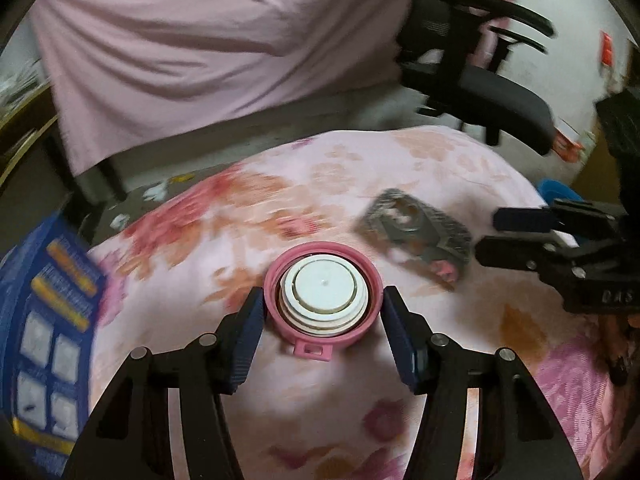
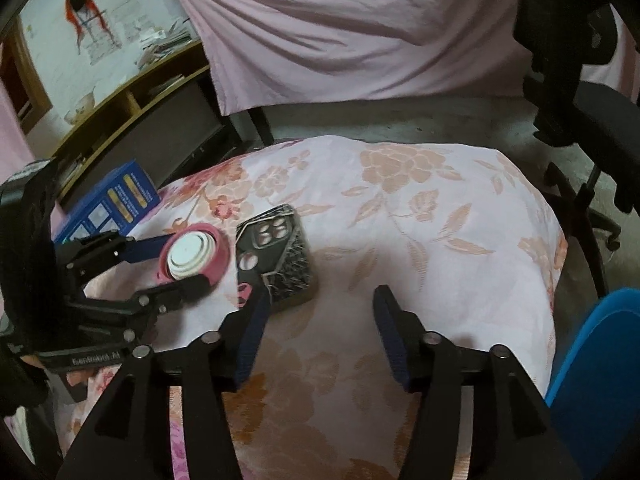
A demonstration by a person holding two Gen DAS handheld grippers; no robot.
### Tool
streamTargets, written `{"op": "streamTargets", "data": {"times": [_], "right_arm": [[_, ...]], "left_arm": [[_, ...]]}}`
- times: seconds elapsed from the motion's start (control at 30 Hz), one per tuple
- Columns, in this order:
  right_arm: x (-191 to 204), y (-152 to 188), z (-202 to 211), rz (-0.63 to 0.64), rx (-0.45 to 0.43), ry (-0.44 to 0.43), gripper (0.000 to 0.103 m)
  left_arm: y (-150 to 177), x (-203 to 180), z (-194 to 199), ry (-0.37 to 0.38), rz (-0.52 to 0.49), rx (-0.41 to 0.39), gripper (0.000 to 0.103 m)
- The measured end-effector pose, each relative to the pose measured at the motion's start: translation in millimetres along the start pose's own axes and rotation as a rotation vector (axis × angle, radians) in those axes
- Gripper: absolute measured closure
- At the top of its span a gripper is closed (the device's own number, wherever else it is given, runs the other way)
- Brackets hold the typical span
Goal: Collect trash
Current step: 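Grasp the pink-white cap with the left tool while the right tool grasps the patterned phone case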
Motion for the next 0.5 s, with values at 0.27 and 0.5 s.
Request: {"op": "streamTargets", "data": {"times": [0.27, 0.5], "right_arm": [[31.2, -9.5, -19.5, 0.119, 0.02, 0.05, 0.038], [39.3, -4.8, -42.2, 0.203, 0.074, 0.153, 0.039]], "left_arm": [[7.2, 35.4, 18.5, -0.039, 0.127, -0.017, 0.051], [9.9, 37.9, 22.9, -0.031, 0.138, -0.029, 0.051]]}}
Point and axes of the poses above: each gripper's, at about its wrist camera, not at the fingertips, and z roughly against the way its jaws point, x to its left, y to its underside, the point moved 10 cm from there along -z, roughly the way its jaws point, and after that the axes turned 3 degrees about y, right-handed, at the moved point
